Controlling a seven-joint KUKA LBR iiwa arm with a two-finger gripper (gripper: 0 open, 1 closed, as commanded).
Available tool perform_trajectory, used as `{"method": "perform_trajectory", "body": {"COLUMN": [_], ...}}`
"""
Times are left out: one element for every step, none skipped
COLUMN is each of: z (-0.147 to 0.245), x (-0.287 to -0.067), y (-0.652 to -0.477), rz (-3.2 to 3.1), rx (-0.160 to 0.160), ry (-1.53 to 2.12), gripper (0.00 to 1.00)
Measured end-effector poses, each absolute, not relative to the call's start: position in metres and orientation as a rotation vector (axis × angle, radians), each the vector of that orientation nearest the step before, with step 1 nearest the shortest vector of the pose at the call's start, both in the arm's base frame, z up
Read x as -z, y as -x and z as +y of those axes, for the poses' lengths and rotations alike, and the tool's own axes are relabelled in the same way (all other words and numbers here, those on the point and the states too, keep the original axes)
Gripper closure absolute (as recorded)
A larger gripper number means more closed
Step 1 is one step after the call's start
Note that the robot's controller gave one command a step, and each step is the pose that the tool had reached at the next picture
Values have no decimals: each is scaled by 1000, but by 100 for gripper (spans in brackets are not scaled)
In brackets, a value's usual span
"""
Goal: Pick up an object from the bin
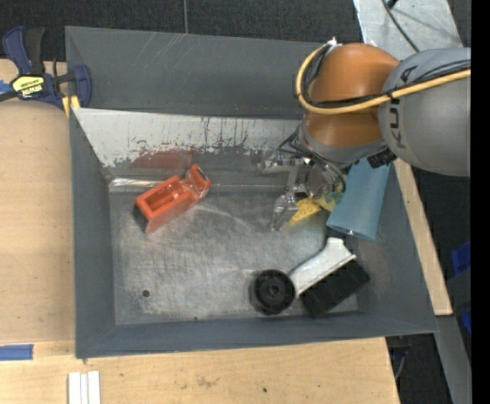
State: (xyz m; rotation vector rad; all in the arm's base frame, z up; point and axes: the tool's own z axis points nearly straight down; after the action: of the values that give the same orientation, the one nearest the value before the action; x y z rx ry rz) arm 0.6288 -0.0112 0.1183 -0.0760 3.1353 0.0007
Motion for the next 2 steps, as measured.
{"method": "perform_trajectory", "body": {"z": [-31,-65], "x": [-105,-81], "y": [-626,-624], "rz": [3126,3064], "rx": [-3,5], "ry": [214,680], "gripper": [0,0]}}
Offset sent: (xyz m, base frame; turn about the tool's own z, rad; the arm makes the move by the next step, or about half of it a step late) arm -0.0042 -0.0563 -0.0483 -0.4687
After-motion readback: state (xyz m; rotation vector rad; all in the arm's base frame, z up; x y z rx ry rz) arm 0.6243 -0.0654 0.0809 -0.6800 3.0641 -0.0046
